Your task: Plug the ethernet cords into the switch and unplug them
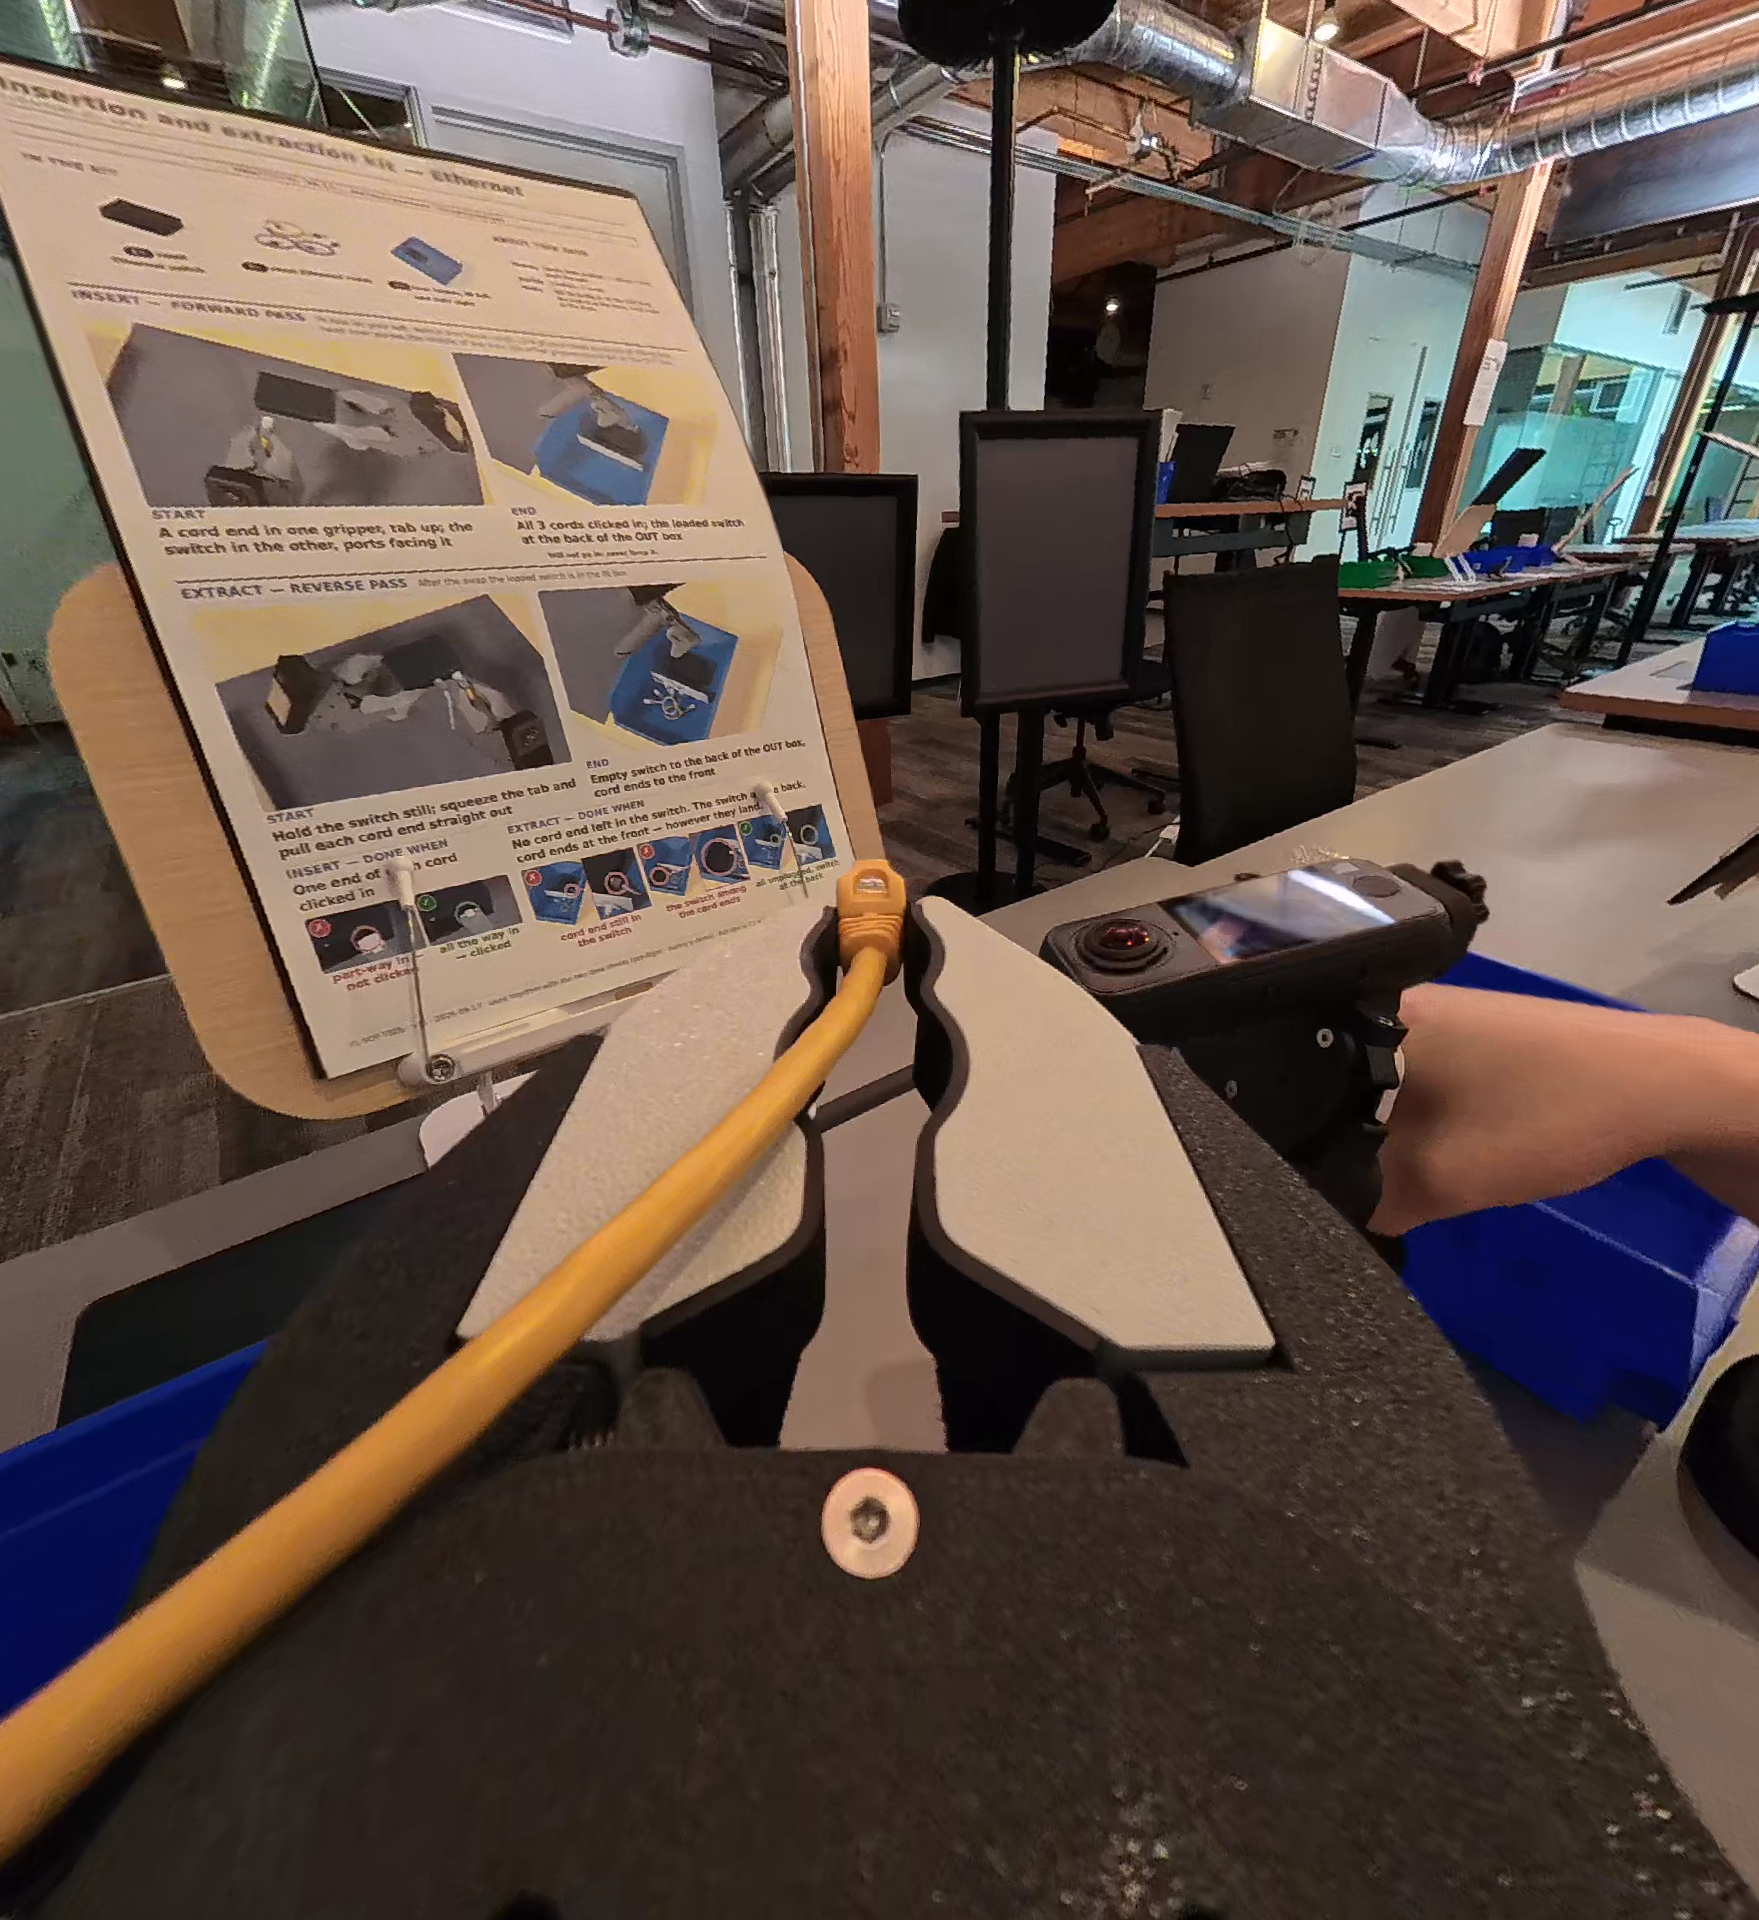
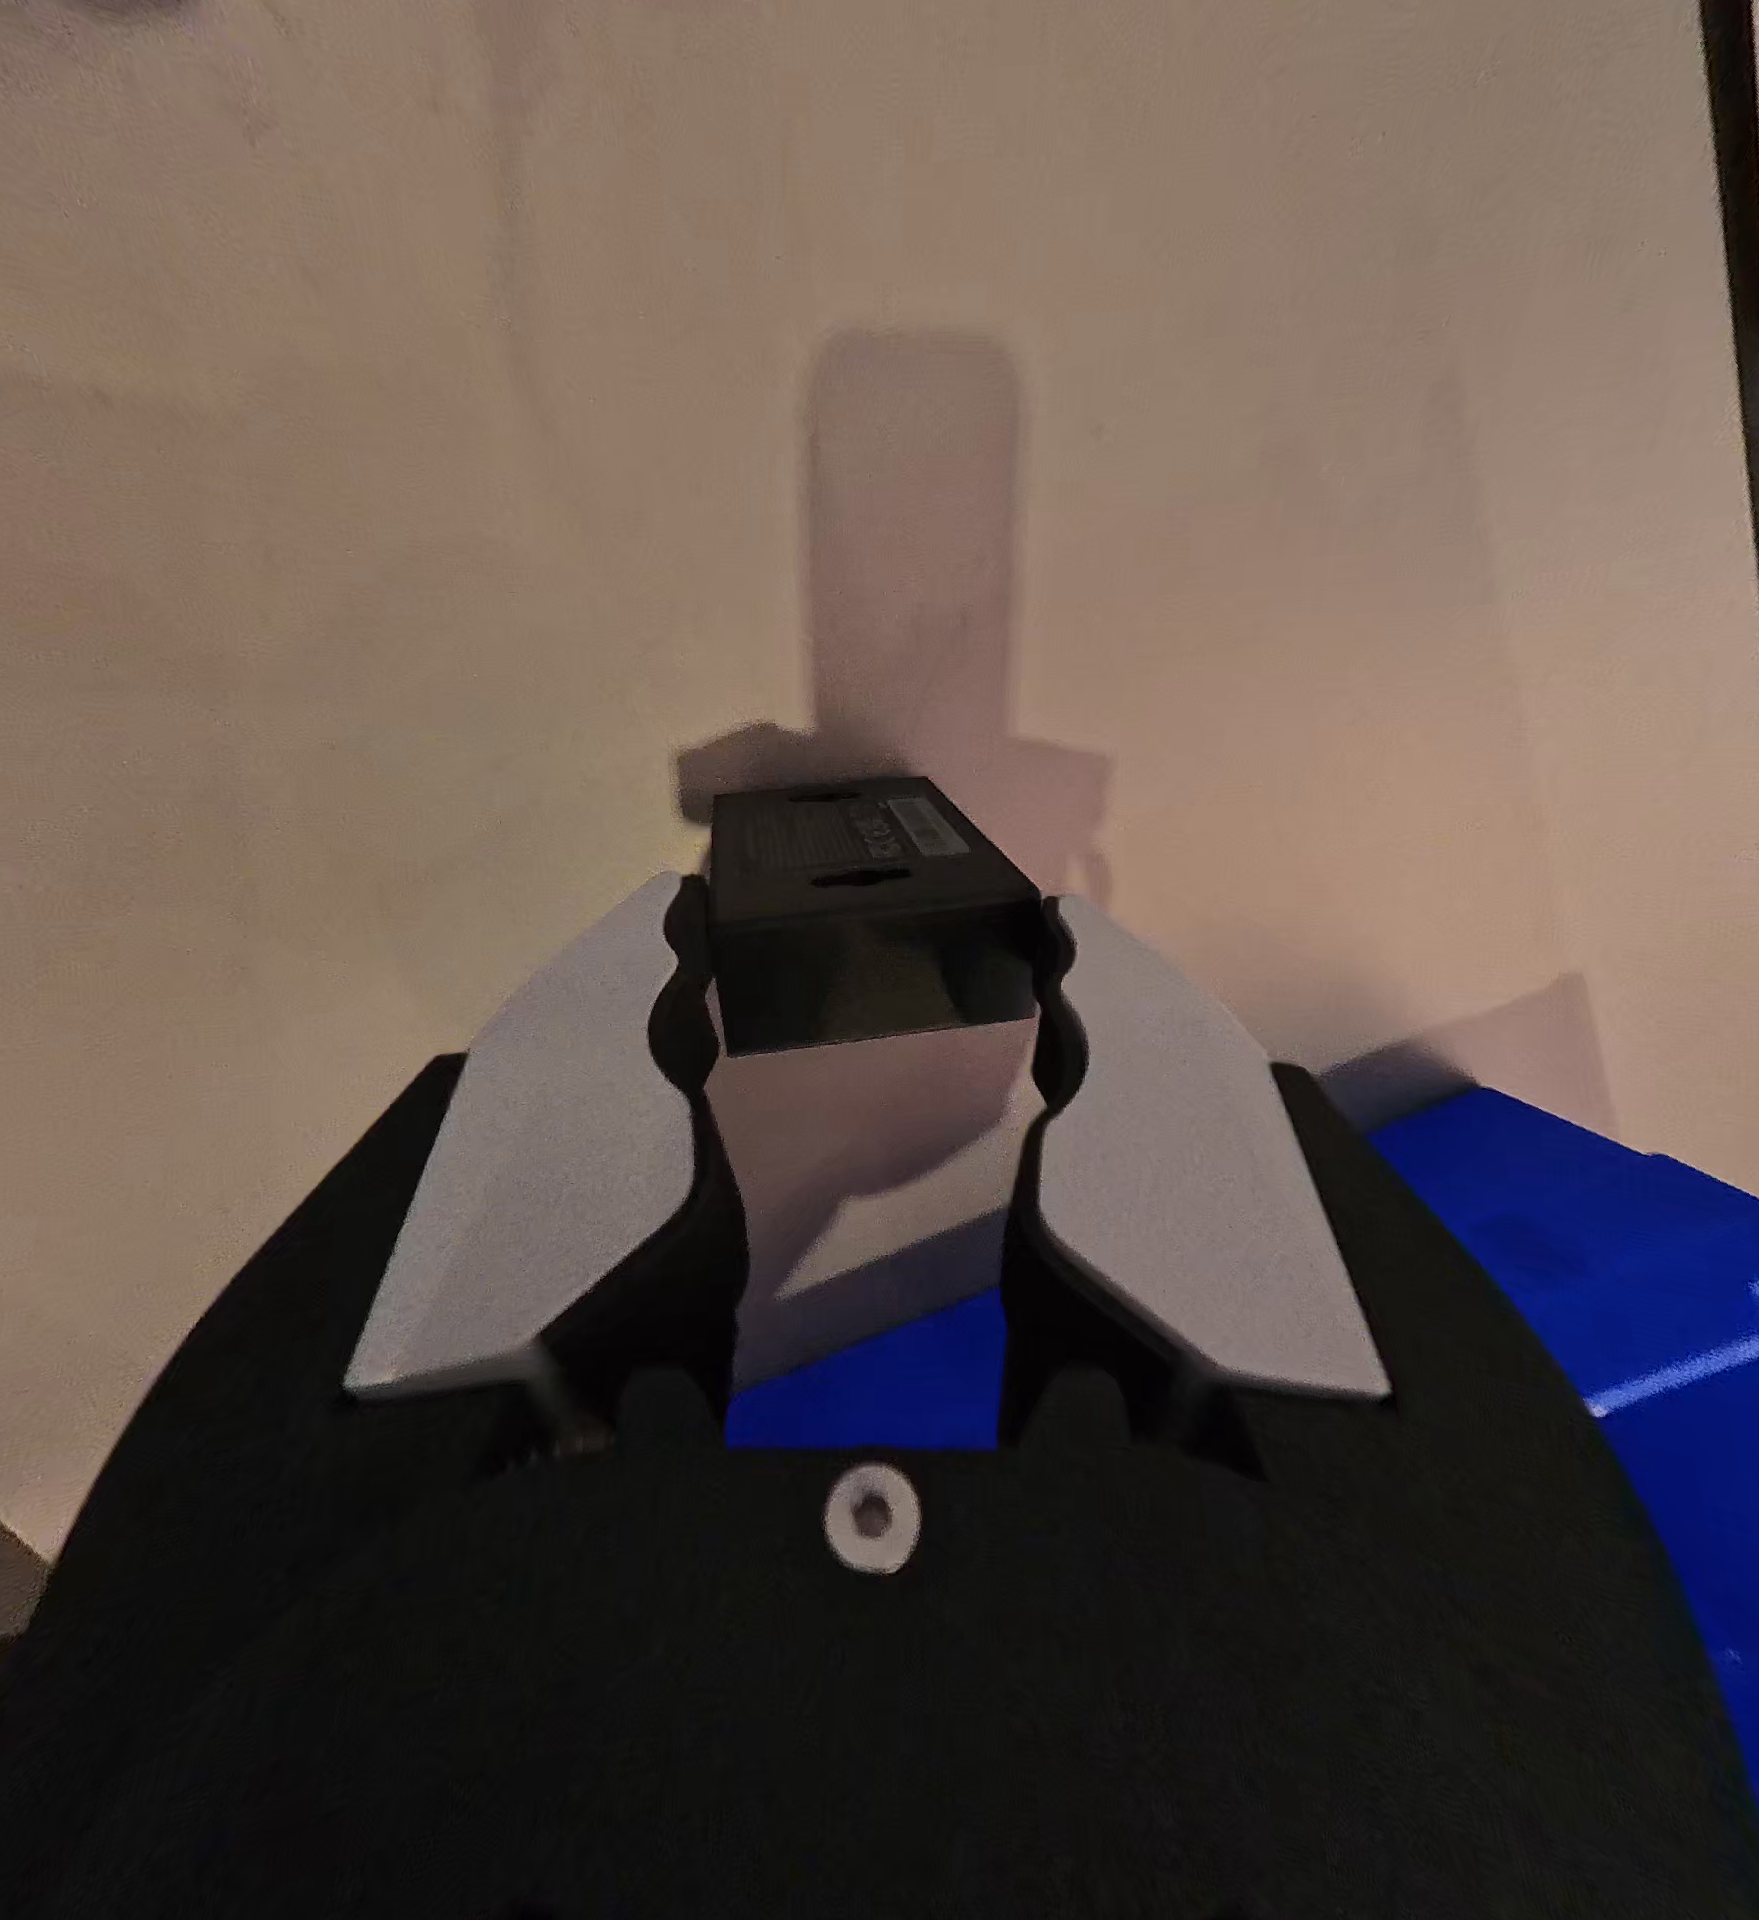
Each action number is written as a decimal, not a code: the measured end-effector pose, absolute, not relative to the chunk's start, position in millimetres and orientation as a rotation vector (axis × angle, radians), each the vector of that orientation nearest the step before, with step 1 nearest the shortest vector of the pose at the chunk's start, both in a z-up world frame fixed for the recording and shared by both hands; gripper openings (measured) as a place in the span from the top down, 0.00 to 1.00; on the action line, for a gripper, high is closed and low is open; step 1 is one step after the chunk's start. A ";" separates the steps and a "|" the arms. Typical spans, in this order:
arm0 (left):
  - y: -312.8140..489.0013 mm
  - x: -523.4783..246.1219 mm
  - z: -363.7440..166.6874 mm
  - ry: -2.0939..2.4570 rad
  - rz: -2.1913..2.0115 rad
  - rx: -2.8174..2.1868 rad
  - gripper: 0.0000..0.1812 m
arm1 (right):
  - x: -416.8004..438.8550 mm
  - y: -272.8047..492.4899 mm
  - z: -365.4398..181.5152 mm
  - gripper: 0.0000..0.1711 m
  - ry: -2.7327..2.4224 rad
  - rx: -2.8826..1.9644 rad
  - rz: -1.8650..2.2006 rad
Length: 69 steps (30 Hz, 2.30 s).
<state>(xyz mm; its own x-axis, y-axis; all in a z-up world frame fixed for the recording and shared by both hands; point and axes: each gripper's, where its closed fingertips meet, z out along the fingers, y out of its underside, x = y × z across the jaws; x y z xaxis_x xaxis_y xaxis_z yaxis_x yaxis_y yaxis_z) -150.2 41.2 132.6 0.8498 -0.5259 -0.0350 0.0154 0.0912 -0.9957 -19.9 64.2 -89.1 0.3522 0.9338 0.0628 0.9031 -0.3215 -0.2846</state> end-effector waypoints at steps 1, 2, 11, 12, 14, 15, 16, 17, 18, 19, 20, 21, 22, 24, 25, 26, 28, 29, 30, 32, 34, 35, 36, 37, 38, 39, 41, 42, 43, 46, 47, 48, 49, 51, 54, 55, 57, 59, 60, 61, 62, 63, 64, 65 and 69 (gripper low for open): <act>40.8 -153.2 133.6 0.431 -0.426 -1.435 0.94 | -18.3 65.0 -88.2 0.66 -1.656 -2.354 0.129; 40.4 -156.2 134.8 0.424 -0.430 -1.433 0.94 | -18.0 66.5 -87.0 0.66 -1.663 -2.352 0.097; 39.6 -170.2 139.7 0.388 -0.449 -1.424 0.93 | -16.8 70.6 -92.9 0.66 -1.714 -2.351 -0.156; 39.9 -169.8 139.6 0.388 -0.448 -1.425 0.93 | -17.4 70.9 -93.2 0.66 -1.715 -2.348 -0.167; 40.3 -168.1 138.7 0.392 -0.451 -1.427 0.93 | -18.9 70.6 -93.2 0.66 -1.719 -2.344 -0.169; 40.7 -167.0 138.0 0.395 -0.452 -1.429 0.94 | -19.0 70.5 -93.2 0.66 -1.721 -2.345 -0.174; 41.2 -166.0 137.2 0.397 -0.452 -1.431 0.94 | -20.2 70.9 -93.2 0.66 -1.723 -2.340 -0.171; 41.6 -165.0 136.5 0.400 -0.454 -1.434 0.93 | -21.7 71.4 -93.3 0.66 -1.721 -2.335 -0.164; 41.9 -164.0 135.9 0.403 -0.457 -1.436 0.93 | -22.5 71.5 -93.4 0.66 -1.720 -2.336 -0.156; 42.1 -163.2 135.6 0.405 -0.461 -1.437 0.94 | -22.6 71.0 -93.7 0.66 -1.722 -2.344 -0.148; 42.0 -162.4 135.6 0.406 -0.465 -1.436 0.94 | -23.7 70.7 -93.8 0.66 -1.726 -2.341 -0.133; 42.0 -161.7 135.6 0.407 -0.467 -1.436 0.94 | -25.4 70.5 -94.0 0.66 -1.732 -2.332 -0.115; 41.8 -161.1 135.6 0.410 -0.465 -1.437 0.93 | -26.3 70.2 -94.2 0.66 -1.735 -2.330 -0.104; 41.4 -160.2 135.6 0.414 -0.458 -1.438 0.93 | -28.7 72.3 -93.3 0.66 -1.733 -2.302 -0.096; 41.0 -159.9 135.9 0.415 -0.458 -1.437 0.94 | -30.3 73.0 -92.3 0.66 -1.731 -2.287 -0.084; 40.7 -159.6 136.3 0.416 -0.460 -1.436 0.93 | -32.3 72.5 -90.7 0.67 -1.732 -2.278 -0.058; 39.9 -160.1 137.2 0.415 -0.466 -1.434 0.93 | -36.9 69.5 -80.4 0.67 -1.735 -2.250 0.035; 39.4 -160.9 138.1 0.412 -0.469 -1.431 0.94 | -39.8 67.5 -70.2 0.65 -1.750 -2.215 0.100; 38.6 -161.8 139.0 0.411 -0.472 -1.429 0.93 | -42.2 66.3 -57.1 0.62 -1.768 -2.162 0.161; 36.8 -163.7 141.1 0.406 -0.482 -1.425 0.93 | -43.1 64.4 -32.7 0.56 -1.796 -2.107 0.274; 35.2 -166.1 143.5 0.400 -0.485 -1.419 0.94 | -39.0 59.7 -30.8 0.52 -1.856 -2.143 0.334; 34.6 -167.2 144.4 0.399 -0.484 -1.418 0.94 | -34.4 60.9 -37.4 0.51 -1.874 -2.178 0.296; 34.1 -168.4 145.5 0.397 -0.484 -1.416 0.93 | -32.4 60.4 -44.9 0.51 -1.896 -2.188 0.270; 33.3 -169.6 146.6 0.395 -0.485 -1.412 0.93 | -32.6 58.4 -52.5 0.51 -1.911 -2.195 0.264; 32.8 -170.9 147.5 0.391 -0.487 -1.410 0.94 | -33.3 57.5 -59.0 0.50 -1.919 -2.193 0.250; 32.5 -171.9 148.0 0.388 -0.490 -1.409 0.94 | -32.7 58.4 -64.2 0.50 -1.924 -2.190 0.220; 31.9 -173.4 148.4 0.385 -0.497 -1.409 0.94 | -33.3 60.2 -71.5 0.51 -1.917 -2.198 0.196; 31.8 -173.8 148.5 0.383 -0.500 -1.409 0.94 | -35.5 59.0 -74.4 0.51 -1.904 -2.218 0.226; 31.7 -173.9 148.6 0.382 -0.503 -1.409 0.94 | -35.8 60.5 -77.8 0.51 -1.892 -2.237 0.221; 31.0 -173.0 149.3 0.386 -0.512 -1.407 0.94 | -30.2 65.8 -88.8 0.52 -1.907 -2.265 0.146; 30.6 -172.7 149.7 0.387 -0.514 -1.405 0.94 | -30.4 65.3 -91.7 0.53 -1.908 -2.273 0.156; 30.1 -172.6 150.3 0.387 -0.517 -1.403 0.94 | -29.7 65.1 -94.4 0.54 -1.911 -2.283 0.160; 29.7 -172.6 150.9 0.387 -0.520 -1.400 0.94 | -28.6 67.2 -96.7 0.53 -1.907 -2.286 0.147; 29.4 -172.9 151.6 0.386 -0.521 -1.396 0.94 | -27.2 68.7 -101.4 0.54 -1.904 -2.303 0.145; 29.5 -172.6 151.4 0.386 -0.528 -1.397 0.94 | -23.8 69.8 -109.4 0.56 -1.925 -2.316 0.114; 29.6 -172.3 151.3 0.387 -0.528 -1.397 0.94 | -23.3 71.0 -111.3 0.56 -1.929 -2.315 0.101; 29.7 -172.0 151.3 0.388 -0.528 -1.397 0.94 | -25.3 70.8 -112.5 0.57 -1.924 -2.320 0.123; 29.9 -171.6 151.0 0.389 -0.528 -1.398 0.94 | -26.4 70.7 -112.4 0.57 -1.926 -2.320 0.130; 30.1 -171.5 150.8 0.389 -0.528 -1.399 0.93 | -26.1 71.0 -112.6 0.57 -1.928 -2.320 0.124; 30.3 -171.2 150.6 0.390 -0.529 -1.399 0.94 | -26.9 70.9 -112.4 0.58 -1.926 -2.319 0.130; 30.5 -170.8 150.4 0.390 -0.530 -1.400 0.94 | -28.1 70.7 -112.2 0.59 -1.924 -2.317 0.138; 30.7 -170.5 150.1 0.391 -0.531 -1.402 0.94 | -28.8 70.3 -112.2 0.61 -1.923 -2.315 0.143; 30.8 -170.2 149.9 0.392 -0.530 -1.402 0.94 | -28.9 69.9 -112.4 0.62 -1.926 -2.316 0.142; 30.8 -169.8 149.9 0.393 -0.529 -1.402 0.94 | -29.2 69.5 -112.4 0.63 -1.928 -2.318 0.143; 30.5 -168.7 149.7 0.396 -0.529 -1.403 0.94 | -27.3 70.9 -112.4 0.63 -1.930 -2.337 0.117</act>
